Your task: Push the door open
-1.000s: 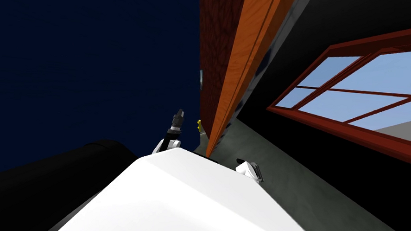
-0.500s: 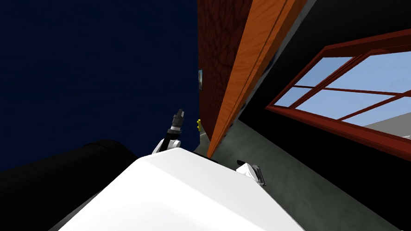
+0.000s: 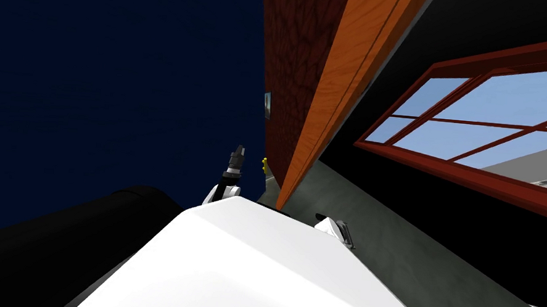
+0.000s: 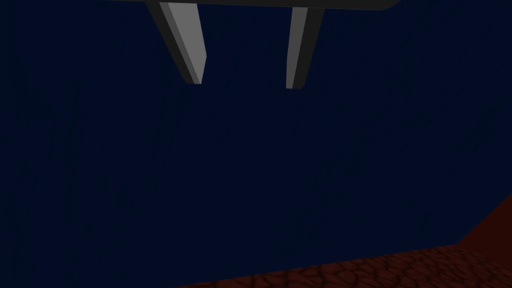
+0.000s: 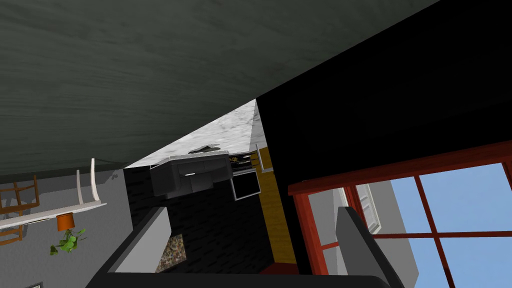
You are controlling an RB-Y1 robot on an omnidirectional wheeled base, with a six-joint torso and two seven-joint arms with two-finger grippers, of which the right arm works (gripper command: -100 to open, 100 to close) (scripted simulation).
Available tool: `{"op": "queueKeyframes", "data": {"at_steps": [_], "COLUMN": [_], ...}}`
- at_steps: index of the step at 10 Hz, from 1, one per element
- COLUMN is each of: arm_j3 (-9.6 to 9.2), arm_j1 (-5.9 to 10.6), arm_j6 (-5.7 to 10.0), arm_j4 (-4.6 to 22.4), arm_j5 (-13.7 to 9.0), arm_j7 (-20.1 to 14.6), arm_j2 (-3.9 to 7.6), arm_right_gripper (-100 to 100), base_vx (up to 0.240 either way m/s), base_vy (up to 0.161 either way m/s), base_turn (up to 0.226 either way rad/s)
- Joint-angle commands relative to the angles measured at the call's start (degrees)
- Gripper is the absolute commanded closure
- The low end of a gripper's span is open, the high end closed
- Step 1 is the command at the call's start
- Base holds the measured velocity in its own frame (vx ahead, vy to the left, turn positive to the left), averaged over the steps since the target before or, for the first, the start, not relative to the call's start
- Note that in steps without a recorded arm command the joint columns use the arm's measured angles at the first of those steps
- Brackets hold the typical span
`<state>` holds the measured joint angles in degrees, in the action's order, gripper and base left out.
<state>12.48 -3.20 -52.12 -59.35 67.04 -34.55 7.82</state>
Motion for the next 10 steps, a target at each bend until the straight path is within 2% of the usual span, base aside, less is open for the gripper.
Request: {"op": "queueKeyframes", "data": {"at_steps": [1,10], "arm_j3": [0.0,0.15], "arm_j1": [0.0,-0.29], "arm_j6": [0.0,-0.52], "arm_j4": [0.0,0.0], "arm_j5": [0.0,0.2], "arm_j7": [0.0,-0.1], "arm_j2": [0.01,-0.01], "arm_right_gripper": [-100,-100], "base_vx": [0.002,0.001], "base_vy": [0.006,0.016], "base_turn": [-0.018,-0.008]}}
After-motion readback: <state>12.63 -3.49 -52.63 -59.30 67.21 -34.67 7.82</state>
